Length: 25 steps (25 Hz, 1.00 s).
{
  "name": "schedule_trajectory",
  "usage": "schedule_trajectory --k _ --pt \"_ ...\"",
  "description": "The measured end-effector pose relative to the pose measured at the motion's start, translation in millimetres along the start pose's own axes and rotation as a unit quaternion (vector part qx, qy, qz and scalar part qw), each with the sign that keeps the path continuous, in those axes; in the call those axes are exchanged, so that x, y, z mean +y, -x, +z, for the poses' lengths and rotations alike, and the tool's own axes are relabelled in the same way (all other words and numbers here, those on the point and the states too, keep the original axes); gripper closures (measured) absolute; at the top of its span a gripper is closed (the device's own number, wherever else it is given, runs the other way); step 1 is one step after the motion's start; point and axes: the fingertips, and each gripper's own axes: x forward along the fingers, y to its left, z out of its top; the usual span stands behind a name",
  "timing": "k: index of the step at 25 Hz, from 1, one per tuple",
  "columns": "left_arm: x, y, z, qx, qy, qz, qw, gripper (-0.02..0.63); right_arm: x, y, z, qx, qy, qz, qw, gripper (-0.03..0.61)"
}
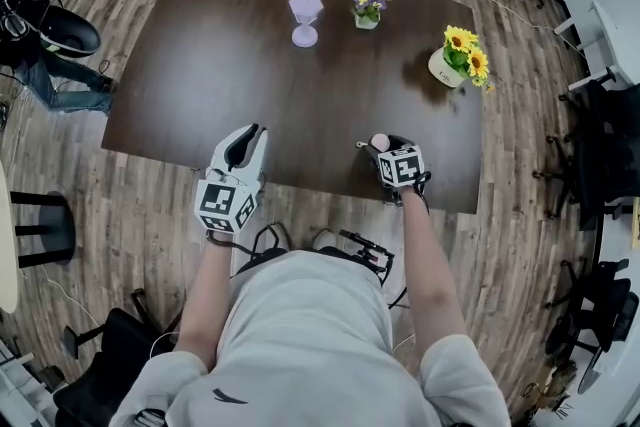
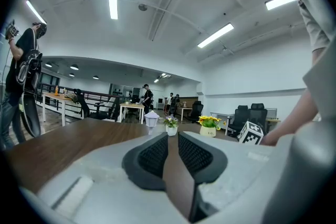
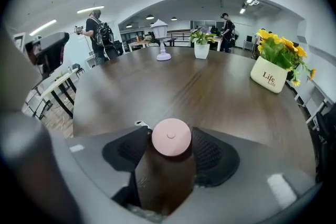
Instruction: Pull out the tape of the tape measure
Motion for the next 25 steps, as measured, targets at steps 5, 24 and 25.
schedule_trajectory --k 5,24,25 --pt "1.7 -2.2 0.6 0.000 -0.001 0.002 1.0000 0.540 -2.5 4.2 4.3 -0.014 -0.012 0.000 1.000 0.362" --pt "-39.8 -20.6 12.6 -0.016 -0.013 -0.048 0.9986 0.539 81.8 110.4 111.5 -0.180 -0.065 0.079 0.978 0.362" --pt "-45.4 -22.4 13.4 -0.017 -0.018 -0.055 0.9981 0.538 89.5 118.1 119.9 -0.189 -0.065 0.085 0.976 0.362"
